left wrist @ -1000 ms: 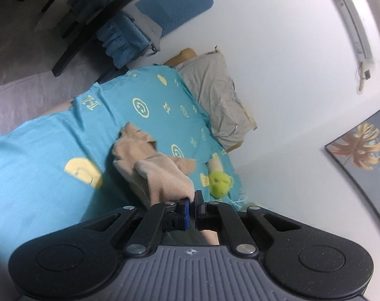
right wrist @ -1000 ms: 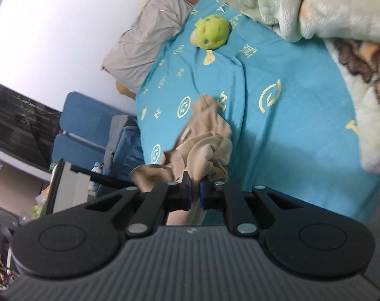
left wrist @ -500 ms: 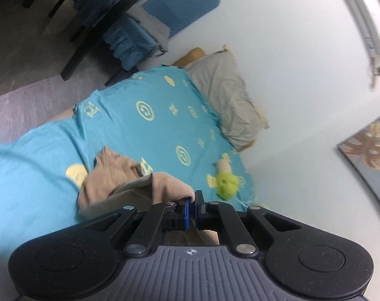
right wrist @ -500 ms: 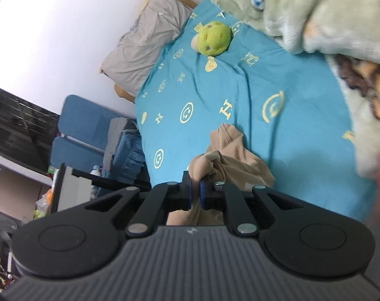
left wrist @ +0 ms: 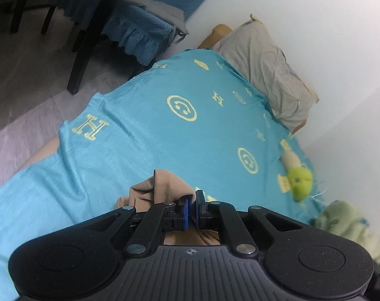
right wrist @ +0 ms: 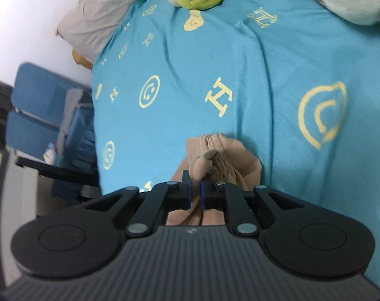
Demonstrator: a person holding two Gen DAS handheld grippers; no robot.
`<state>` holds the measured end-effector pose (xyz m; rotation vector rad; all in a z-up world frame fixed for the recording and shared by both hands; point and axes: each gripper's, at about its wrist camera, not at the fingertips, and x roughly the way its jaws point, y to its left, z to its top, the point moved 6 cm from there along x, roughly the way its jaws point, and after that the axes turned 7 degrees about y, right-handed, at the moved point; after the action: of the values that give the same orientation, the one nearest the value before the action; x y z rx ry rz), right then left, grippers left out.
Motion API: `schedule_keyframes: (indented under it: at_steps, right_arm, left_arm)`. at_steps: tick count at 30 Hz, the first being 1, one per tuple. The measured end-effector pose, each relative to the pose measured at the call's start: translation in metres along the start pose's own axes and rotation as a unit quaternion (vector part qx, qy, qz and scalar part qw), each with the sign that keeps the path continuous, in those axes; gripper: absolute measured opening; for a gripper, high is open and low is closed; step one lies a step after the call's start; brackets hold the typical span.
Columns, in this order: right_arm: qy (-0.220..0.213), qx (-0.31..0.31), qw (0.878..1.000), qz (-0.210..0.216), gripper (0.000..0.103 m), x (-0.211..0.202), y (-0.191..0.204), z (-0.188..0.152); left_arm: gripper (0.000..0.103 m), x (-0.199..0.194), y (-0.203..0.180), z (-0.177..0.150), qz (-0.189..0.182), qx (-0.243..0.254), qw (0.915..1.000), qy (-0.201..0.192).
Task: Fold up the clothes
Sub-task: 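Grasp the bunched shirt with both grippers and lift it, then lay the tan shirt flat on the sheet and open both grippers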
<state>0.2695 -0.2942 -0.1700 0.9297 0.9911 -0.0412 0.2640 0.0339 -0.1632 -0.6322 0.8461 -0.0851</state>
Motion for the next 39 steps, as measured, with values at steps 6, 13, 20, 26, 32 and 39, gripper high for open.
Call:
schedule_keyframes:
  at_steps: [6,13,20,26,32,39]
  right_arm:
    - [-0.020,-0.073,0.996,-0.038,0.012,0.013,0.010,-0.007]
    - [-0.039,-0.156,0.987,-0.019,0.093,-0.007,0.041,-0.018]
    - [-0.105,-0.286,0.952,-0.014,0.091,-0.031,0.066,-0.035]
    - [-0.056,-0.313,0.946,-0.060,0.057,0.014,0.051,-0.028]
    - [-0.040,-0.320,0.944,-0.070,0.054,0.024,0.045,-0.035]
    - [-0.061,-0.316,0.945,-0.053,0.055,-0.030,0.045,-0.055]
  left_arm:
    - [0.006,0.018,-0.003,-0.001,0.024,0.064,0.9977,-0.007]
    - [0.062,0.004,-0.019,-0.006,0.026,0.111,0.9932,-0.023]
    - [0.085,-0.003,-0.029,-0.021,0.053,0.175,0.9829,-0.025]
    - [0.085,0.013,-0.026,-0.040,0.083,0.226,0.9705,0.013]
    - [0.085,0.016,-0.025,-0.044,0.099,0.247,0.9638,0.017]
    - [0.085,-0.025,-0.027,-0.055,0.092,0.227,0.9694,0.021]
